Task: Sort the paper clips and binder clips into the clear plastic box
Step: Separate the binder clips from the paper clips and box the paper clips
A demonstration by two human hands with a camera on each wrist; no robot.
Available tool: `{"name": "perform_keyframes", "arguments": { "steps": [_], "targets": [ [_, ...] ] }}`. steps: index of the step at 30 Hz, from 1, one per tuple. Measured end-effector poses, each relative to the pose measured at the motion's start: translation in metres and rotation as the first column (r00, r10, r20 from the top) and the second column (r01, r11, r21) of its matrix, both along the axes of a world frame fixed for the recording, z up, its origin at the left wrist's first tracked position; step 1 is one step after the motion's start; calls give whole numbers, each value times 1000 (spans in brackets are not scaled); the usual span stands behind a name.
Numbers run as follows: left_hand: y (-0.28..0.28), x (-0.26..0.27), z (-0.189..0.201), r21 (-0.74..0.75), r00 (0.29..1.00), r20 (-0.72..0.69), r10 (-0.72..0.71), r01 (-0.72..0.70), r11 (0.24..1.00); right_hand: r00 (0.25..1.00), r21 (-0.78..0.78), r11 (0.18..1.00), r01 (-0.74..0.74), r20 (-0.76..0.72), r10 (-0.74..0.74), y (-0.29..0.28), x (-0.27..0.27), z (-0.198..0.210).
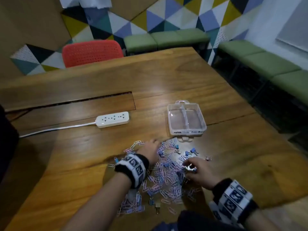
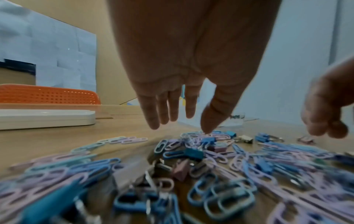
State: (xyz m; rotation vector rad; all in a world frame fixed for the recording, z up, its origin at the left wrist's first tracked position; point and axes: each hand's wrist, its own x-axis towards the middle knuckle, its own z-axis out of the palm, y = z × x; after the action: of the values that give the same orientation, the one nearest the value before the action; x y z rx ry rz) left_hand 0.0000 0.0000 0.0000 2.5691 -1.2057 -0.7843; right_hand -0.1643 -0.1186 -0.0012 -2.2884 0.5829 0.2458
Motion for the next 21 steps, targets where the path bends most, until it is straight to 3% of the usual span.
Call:
{"name": "perform_keyframes", "arguments": {
  "steps": [2,4,6,11,18,21],
  "targets": [
    [-9,5,0,107,1000,10,-24,22,994,997,-128,990,-62,-43,57,6,9,-1],
    [-12,5,2,238,996,4,-88,84,968,994,-163,983,-83,-86,70,12,14,1],
    [-10,-2,-2,274,992,43,-118,102,956,989,-180,978,-102,-127,80,18,16,-2],
    [-1,-9,-17,96,986,163,-44,28,995,974,-296,942,-157,-206,98,25,26,-13],
    [8,-12,-19,-34,996,82,22,-19,999,994,-344,933,-108,-64,91,27,36,-14],
    [10,-6,-18,-120,985,-36,167,-170,978,997,-323,943,-76,-28,71,27,39,-13]
  ]
}}
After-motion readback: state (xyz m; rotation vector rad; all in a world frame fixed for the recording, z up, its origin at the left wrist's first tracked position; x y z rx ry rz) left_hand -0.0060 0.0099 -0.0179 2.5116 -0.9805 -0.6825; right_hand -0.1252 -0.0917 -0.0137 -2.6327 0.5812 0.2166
